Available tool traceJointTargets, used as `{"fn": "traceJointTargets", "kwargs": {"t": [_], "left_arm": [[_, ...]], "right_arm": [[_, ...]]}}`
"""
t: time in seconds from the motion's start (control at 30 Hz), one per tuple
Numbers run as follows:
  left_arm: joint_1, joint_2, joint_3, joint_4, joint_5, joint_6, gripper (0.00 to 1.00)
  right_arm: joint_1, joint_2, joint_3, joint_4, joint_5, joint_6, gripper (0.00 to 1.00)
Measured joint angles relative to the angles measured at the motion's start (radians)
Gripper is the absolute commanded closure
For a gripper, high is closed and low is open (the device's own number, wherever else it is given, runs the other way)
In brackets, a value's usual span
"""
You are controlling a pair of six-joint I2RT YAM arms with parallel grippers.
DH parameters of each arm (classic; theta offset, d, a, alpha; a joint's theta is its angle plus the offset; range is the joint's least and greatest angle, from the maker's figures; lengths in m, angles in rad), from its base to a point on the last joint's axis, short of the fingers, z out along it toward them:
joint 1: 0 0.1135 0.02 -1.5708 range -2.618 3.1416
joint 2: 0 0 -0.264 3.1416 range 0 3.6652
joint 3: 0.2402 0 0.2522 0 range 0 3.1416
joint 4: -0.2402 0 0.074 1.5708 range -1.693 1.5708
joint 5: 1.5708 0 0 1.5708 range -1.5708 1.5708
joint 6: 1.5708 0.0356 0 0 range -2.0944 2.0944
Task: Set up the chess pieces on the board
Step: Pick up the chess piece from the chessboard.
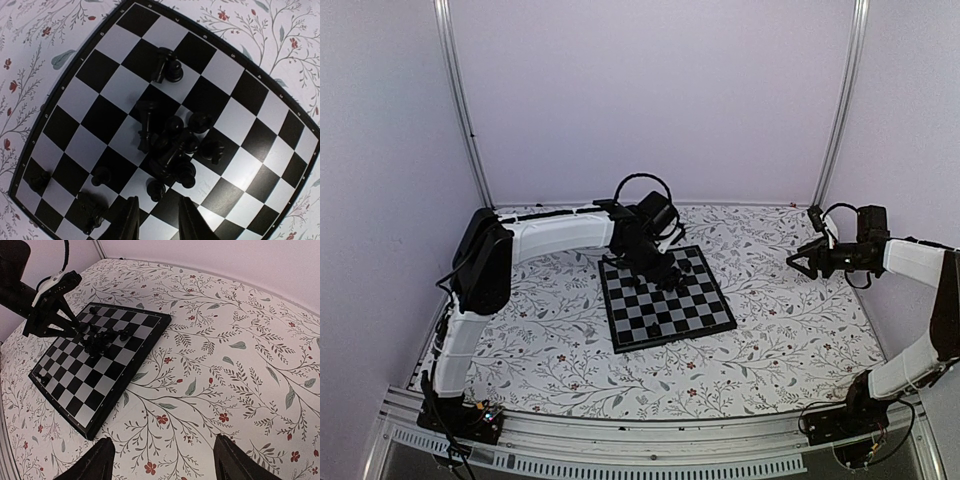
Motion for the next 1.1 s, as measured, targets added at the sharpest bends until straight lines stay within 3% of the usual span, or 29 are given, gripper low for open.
{"fn": "traceJointTargets", "kwargs": {"t": [0.5,0.87,1.1], "left_arm": [[0.004,0.034,0.0,-0.007,0.013,-0.003,0.74],[0.013,0.066,0.0,-0.009,0.031,0.002,0.94],[0.013,0.017,-0.062,-0.009,0.022,0.001,0.97]], "right_arm": [[0.0,0.003,0.001,-0.004,0.0,-0.007,0.29],[0.0,0.003,0.001,-0.004,0.0,-0.007,0.29],[0.0,0.003,0.001,-0.004,0.0,-0.007,0.3]]}}
